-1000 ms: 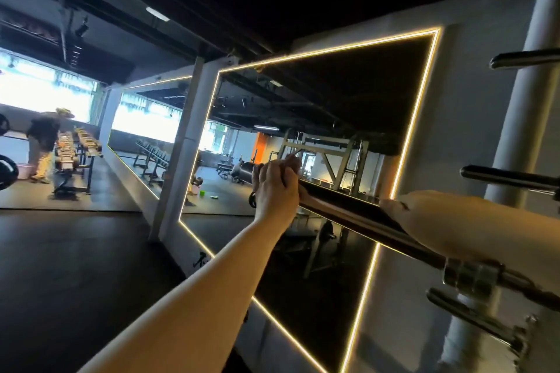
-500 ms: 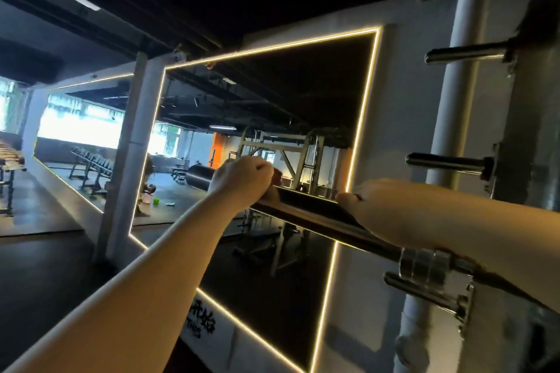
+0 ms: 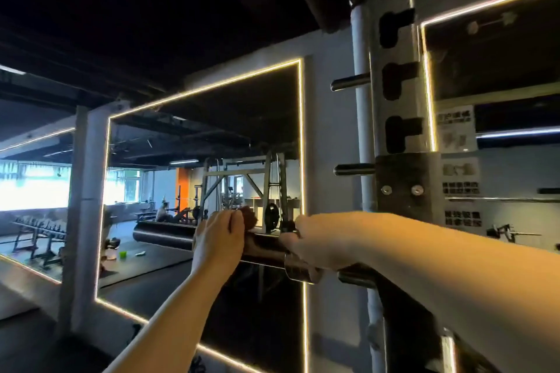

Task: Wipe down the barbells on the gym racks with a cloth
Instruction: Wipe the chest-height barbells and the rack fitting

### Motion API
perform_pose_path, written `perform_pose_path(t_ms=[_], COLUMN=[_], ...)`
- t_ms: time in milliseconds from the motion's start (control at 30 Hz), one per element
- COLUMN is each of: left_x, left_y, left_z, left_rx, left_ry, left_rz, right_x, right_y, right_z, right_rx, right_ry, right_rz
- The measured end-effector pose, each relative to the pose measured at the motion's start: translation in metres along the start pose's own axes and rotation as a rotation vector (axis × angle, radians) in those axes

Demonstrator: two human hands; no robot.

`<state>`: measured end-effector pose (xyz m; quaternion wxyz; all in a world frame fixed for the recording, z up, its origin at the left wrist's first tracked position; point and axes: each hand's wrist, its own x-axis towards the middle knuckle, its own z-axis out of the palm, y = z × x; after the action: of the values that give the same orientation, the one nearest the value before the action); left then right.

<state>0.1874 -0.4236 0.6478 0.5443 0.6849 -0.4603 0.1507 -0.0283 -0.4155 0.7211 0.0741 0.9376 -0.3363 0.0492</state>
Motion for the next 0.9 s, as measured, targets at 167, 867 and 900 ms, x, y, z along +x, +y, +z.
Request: perform_pose_path(t_ms=[167, 867, 900], left_x=[-0.041, -0.098, -0.098], left_y=[0.053, 0.2, 0.208], left_z=[0.012, 0.0, 0.004], left_rx=[-0.013, -0.026, 0.067], left_ry=[-0.085, -0.73, -0.731], left_rz=[0.112, 0.246, 0.289], right_x=[-0.055, -0.154, -0.15], right_y=[0.065, 0.14, 0.14], right_z=[-0.005, 0.022, 0.023], right_rx=[0.145, 0.283, 0.319], right_ry=[0.195, 0.363, 0.381], right_rz=[0.062, 0.125, 0.142])
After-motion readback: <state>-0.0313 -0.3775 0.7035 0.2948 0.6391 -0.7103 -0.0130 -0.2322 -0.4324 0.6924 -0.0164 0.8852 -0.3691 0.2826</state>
